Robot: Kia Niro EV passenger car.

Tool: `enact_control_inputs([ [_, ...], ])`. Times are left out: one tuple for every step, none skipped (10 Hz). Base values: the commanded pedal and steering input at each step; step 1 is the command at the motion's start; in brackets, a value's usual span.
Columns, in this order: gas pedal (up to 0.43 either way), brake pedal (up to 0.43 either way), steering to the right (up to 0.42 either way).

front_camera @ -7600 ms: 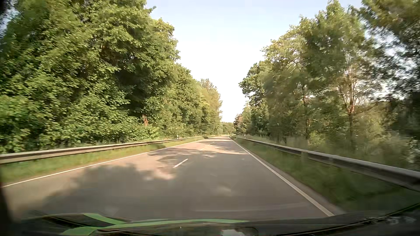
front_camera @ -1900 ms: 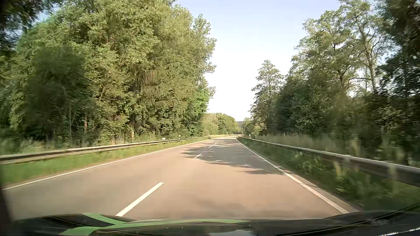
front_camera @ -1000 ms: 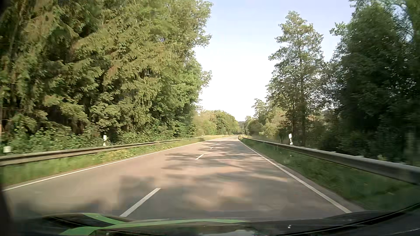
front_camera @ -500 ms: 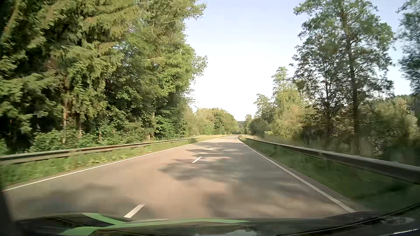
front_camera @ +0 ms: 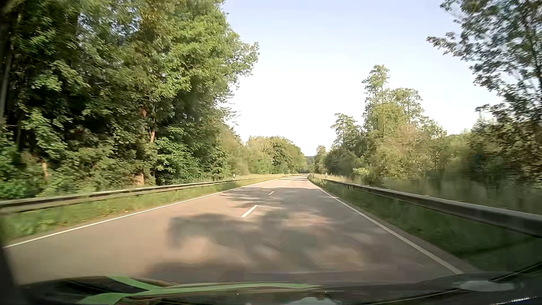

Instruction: Follow the waypoints while adhering to traffic rules and regulations

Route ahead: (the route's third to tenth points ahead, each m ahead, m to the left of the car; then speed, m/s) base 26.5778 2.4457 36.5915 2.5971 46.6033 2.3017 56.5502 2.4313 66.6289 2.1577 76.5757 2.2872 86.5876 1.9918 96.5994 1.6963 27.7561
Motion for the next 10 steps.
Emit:
enact_control_inputs([
  [0.228, 0.000, 0.001],
  [0.220, 0.000, 0.001],
  [0.220, 0.000, 0.001],
  [0.220, 0.000, 0.001],
  [0.220, 0.000, 0.001],
  [0.220, 0.000, 0.002],
  [0.220, 0.000, 0.002],
  [0.220, 0.000, 0.002],
  [0.220, 0.000, 0.002],
  [0.220, 0.000, 0.002],
])
